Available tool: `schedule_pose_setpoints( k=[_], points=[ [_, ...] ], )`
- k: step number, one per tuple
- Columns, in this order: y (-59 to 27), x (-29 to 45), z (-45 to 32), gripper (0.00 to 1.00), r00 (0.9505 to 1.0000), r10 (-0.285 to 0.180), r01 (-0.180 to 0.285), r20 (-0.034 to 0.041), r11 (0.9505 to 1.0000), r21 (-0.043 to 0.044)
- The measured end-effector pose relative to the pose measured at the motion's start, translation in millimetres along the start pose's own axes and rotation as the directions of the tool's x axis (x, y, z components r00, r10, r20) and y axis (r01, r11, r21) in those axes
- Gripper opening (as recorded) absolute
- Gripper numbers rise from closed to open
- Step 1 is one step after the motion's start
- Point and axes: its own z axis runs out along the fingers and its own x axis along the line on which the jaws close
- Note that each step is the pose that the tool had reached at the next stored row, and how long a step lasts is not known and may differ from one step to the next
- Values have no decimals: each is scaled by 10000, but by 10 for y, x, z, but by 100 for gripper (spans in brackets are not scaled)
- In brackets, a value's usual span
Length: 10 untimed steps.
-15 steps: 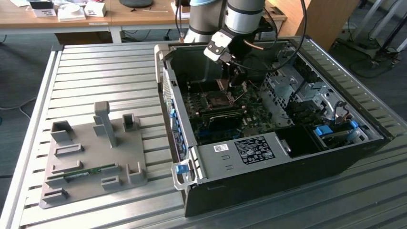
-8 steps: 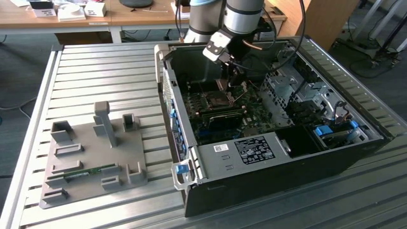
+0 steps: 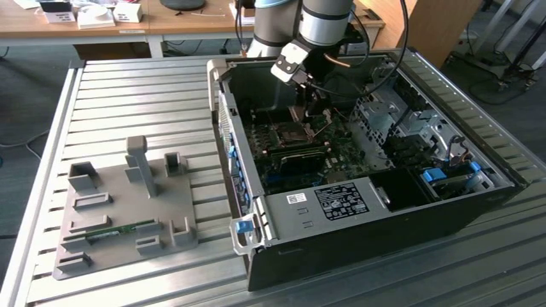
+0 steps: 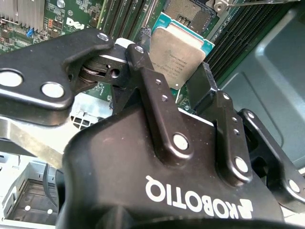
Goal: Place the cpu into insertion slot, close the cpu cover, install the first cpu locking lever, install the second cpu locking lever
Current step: 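Place the cpu into insertion slot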
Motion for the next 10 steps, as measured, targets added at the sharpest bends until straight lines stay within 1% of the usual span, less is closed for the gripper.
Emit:
schedule_pose_setpoints(
  k=[10],
  points=[
    [-2,-1,33,54,10000,1,-1,1,10000,0]
  ],
)
